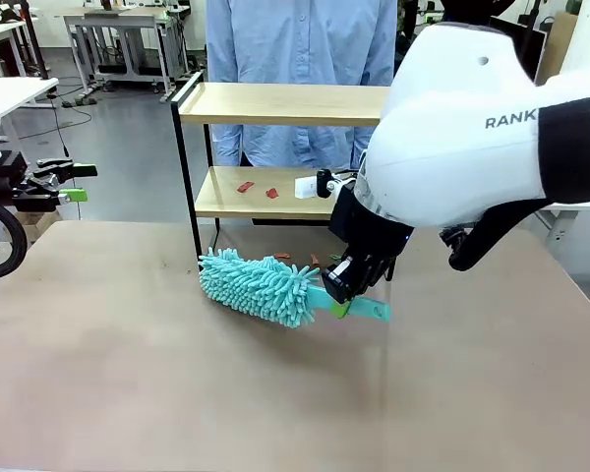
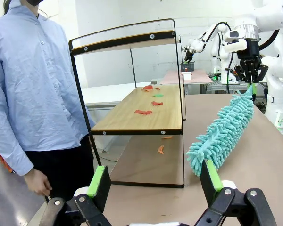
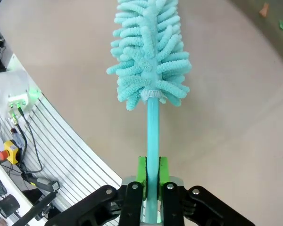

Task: Clean the shelf.
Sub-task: Clean the specific section of the Shelf indicated by the human with the Duster.

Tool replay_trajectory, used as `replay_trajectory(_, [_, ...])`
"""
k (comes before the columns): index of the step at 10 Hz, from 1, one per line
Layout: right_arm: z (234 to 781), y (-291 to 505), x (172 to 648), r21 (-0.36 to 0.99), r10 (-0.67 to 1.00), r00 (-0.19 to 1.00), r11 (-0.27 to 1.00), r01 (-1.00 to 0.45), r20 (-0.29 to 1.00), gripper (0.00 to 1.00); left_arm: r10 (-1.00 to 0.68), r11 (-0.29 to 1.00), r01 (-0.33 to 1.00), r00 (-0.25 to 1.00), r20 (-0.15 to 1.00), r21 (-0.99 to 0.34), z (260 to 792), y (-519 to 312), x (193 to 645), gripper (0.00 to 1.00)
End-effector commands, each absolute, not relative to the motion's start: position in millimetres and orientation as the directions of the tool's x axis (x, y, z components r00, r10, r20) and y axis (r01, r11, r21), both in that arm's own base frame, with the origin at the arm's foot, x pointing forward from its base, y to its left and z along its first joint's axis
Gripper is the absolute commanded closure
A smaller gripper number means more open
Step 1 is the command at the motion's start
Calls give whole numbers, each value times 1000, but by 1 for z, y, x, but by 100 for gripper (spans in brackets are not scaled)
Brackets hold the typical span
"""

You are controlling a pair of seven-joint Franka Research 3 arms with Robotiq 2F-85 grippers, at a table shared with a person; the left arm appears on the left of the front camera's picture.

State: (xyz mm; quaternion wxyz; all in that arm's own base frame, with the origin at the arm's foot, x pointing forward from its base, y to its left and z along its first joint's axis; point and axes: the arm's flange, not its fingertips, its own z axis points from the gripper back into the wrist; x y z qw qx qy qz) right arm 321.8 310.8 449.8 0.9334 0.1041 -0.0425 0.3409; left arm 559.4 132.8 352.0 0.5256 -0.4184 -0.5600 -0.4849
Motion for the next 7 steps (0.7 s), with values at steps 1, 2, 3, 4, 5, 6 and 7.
replay_trajectory(1, [444,346,310,115,505,843,841,-529,187,87,-40,180,977,-111,993,116,355,132,557,0])
replay_trajectory(2, [445,364,299,124,437,871,874,-470,224,87,-40,180,977,-111,993,116,355,132,557,0])
replay_trajectory(3, [446,378,290,124,357,898,909,-397,256,87,-40,180,977,-111,993,116,355,132,557,0])
replay_trajectory(4, [445,392,284,120,295,917,934,-336,270,87,-40,180,977,-111,993,116,355,132,557,0])
replay_trajectory(5, [440,404,286,108,227,926,957,-270,303,87,-40,180,977,-111,993,116,355,132,557,0])
replay_trajectory(6, [436,417,289,89,184,932,971,-221,314,87,-40,180,977,-111,993,116,355,132,557,0])
replay_trajectory(7, [431,428,295,87,160,934,977,-197,318,87,-40,180,977,-111,993,116,355,132,557,0])
